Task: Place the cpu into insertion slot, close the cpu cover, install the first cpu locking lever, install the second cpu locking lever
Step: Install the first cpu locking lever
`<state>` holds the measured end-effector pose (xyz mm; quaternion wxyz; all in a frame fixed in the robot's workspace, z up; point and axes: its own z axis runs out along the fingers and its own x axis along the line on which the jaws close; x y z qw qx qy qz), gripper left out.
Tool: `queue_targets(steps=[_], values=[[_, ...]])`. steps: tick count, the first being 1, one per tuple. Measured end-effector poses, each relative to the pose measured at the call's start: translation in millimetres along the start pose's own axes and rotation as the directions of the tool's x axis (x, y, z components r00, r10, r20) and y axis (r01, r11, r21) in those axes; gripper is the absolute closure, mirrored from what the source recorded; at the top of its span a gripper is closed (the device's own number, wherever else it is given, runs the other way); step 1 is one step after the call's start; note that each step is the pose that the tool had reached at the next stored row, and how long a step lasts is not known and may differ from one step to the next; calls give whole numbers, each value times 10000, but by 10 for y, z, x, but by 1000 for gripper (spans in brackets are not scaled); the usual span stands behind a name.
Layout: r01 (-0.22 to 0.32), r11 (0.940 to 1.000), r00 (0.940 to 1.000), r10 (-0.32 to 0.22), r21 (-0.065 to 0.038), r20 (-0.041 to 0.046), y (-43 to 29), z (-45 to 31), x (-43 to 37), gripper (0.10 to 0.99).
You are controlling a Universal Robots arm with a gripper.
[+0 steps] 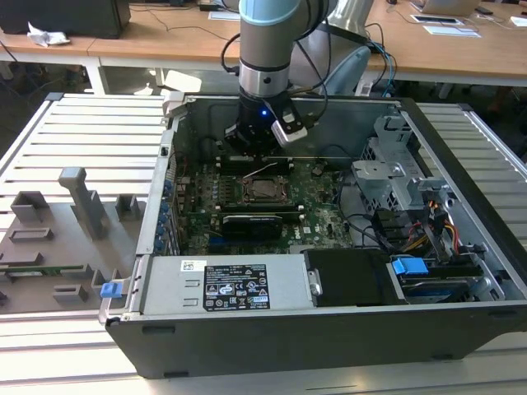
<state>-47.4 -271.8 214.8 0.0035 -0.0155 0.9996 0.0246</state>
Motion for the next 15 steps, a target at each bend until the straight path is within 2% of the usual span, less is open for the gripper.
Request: queue_targets(steps=[2,5,7,10,13,15], values=[[3,10000,10000,-3,2,0,4,-35,-1,976],[-1,10000,10000,1,1,2,5,-43,5,976],[2,10000,10000,-2,2,12,2,-47,38,976],[5,10000,10000,-5,3,37,-32,-50,84,976],[4,10000,10000,-4,3,41,-105,-53,97,976],[3,10000,10000,-3,2,41,-106,-51,97,976]])
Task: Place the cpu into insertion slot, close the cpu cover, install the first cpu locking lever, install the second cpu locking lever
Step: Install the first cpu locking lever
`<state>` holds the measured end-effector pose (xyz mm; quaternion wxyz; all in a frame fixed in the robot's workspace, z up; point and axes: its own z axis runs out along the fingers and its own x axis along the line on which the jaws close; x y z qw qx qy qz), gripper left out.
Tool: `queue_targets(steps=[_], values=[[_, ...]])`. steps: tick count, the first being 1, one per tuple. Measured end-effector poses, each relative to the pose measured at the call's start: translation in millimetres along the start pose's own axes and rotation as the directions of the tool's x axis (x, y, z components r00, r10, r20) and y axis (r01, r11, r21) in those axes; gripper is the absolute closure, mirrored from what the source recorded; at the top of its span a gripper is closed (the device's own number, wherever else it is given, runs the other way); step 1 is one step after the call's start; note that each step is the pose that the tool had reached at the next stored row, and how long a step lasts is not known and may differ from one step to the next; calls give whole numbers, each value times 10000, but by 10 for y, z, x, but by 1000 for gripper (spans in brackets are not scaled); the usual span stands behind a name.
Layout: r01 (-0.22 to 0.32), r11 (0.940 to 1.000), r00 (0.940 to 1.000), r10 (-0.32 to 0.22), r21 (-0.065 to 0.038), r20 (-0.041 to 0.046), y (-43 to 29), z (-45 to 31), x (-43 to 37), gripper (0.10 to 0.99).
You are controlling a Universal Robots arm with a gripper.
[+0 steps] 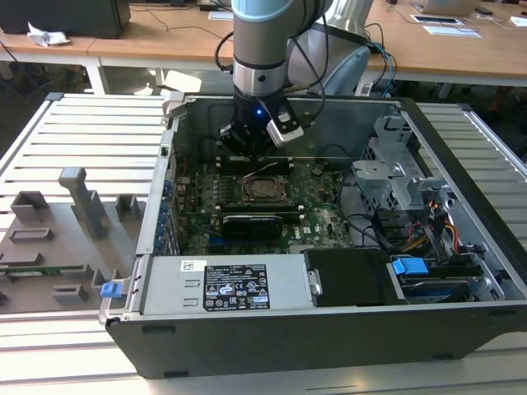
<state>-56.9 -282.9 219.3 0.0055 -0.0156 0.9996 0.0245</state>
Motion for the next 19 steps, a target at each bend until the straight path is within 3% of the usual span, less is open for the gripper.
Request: queue_targets(steps=[10,19], values=[[-1,10000,10000,1,-2,-19,18,22,-62,976],[-16,10000,10000,16,-4,-80,11,39,-283,976]])
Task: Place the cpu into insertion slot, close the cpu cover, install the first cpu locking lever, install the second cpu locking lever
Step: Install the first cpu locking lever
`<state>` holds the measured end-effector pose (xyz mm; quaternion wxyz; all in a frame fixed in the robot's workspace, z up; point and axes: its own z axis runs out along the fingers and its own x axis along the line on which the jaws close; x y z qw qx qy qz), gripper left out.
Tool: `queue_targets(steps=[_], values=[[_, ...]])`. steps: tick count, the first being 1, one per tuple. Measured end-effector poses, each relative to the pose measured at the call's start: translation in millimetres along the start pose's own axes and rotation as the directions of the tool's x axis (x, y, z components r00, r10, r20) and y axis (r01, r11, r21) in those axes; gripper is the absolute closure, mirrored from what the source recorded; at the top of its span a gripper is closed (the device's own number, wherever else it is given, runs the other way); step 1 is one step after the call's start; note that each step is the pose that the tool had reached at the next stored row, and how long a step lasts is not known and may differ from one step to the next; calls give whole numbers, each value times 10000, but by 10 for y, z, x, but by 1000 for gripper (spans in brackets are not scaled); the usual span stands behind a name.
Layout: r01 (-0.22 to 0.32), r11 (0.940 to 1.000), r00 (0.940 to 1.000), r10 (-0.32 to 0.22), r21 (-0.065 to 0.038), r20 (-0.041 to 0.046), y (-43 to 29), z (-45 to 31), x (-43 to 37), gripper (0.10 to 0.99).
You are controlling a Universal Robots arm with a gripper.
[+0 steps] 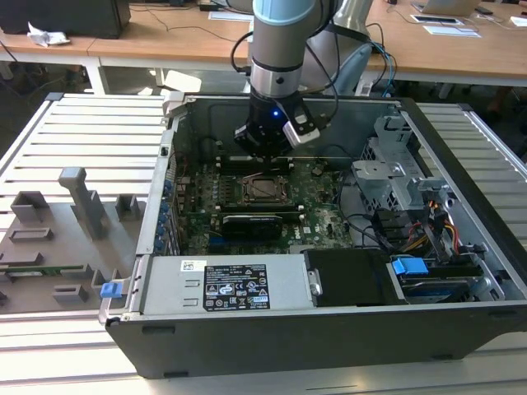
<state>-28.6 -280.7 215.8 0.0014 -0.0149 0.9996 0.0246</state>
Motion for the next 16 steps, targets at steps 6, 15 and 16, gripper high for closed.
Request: queue_targets(steps=[6,15,16], values=[[-12,10000,10000,12,19,-27,-4,45,-62,976],[-20,9998,10000,21,217,-38,-10,114,-114,976],[-21,9997,10000,22,235,-39,-10,118,-117,976]])
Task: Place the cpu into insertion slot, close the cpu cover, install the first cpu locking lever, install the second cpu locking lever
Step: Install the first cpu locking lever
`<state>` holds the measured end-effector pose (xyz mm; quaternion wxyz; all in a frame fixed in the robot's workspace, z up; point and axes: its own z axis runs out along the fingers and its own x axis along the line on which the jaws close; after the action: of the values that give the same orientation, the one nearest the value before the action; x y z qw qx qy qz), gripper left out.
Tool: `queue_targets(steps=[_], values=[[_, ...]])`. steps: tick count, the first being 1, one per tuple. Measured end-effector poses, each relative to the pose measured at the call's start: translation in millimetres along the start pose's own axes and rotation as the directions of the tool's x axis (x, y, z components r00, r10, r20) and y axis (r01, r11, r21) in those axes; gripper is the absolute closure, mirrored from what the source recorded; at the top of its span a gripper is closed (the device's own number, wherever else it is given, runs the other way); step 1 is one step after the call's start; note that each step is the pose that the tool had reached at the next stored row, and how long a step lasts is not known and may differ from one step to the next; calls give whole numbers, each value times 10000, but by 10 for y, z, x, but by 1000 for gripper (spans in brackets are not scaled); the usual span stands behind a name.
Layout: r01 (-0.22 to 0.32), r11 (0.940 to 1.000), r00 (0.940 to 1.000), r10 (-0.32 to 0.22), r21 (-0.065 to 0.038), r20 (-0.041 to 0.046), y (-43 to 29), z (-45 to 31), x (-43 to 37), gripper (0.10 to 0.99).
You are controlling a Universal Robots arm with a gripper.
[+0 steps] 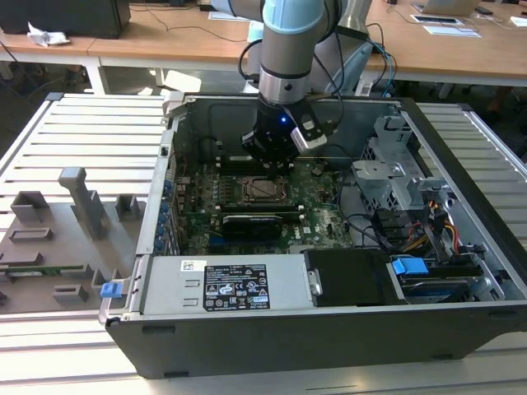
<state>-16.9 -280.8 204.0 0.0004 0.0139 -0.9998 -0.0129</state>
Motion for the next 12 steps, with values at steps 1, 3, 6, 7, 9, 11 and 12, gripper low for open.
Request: queue_targets(steps=[1,3,6,7,9,11,12], values=[[-1,10000,10000,1,17,0,0,6,-2,976],[1,10000,10000,-1,59,-2,0,23,-9,976],[-1,10000,10000,1,65,-4,-2,38,-13,976],[-1,10000,10000,1,62,-3,-2,41,-14,976],[2,10000,10000,-2,-73,4,-1,43,-16,976],[0,9999,10000,0,-131,8,1,33,-15,976],[1,9999,10000,0,-147,19,4,9,-17,976]])
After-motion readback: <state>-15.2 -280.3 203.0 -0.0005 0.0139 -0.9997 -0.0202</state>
